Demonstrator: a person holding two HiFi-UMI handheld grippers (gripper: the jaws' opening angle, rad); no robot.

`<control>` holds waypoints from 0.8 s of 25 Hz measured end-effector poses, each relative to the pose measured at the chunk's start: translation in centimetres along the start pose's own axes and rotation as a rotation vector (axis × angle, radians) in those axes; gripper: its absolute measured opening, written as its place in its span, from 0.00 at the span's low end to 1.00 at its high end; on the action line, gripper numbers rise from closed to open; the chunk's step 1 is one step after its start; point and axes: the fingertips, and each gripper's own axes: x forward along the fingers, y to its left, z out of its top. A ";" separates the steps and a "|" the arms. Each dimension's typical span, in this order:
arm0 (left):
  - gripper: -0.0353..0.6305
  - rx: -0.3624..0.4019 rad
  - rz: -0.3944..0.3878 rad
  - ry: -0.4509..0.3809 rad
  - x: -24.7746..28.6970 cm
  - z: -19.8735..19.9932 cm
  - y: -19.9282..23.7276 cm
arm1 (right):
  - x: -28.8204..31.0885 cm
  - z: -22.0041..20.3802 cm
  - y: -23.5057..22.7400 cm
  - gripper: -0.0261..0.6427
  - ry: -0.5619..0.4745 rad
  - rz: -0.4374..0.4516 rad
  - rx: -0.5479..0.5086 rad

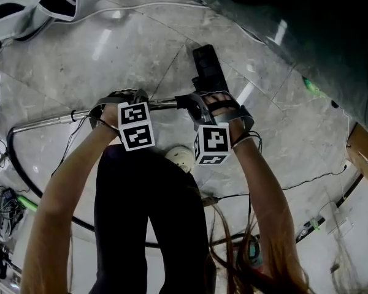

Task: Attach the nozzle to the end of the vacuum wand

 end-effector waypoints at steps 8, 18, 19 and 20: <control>0.28 -0.064 0.059 -0.036 -0.6 -0.2 1.8 | 0.1 1.3 -1.9 0.25 -0.014 -0.034 0.049; 0.28 -0.106 0.150 -0.019 0.0 -0.8 4.5 | 1.8 1.5 -4.1 0.25 0.011 -0.070 0.161; 0.28 -0.107 0.154 -0.019 0.0 -0.9 4.8 | 1.8 1.9 -4.3 0.25 -0.002 -0.080 0.176; 0.28 -0.105 0.156 -0.021 0.1 -1.0 4.9 | 1.9 2.4 -4.5 0.24 -0.018 -0.093 0.176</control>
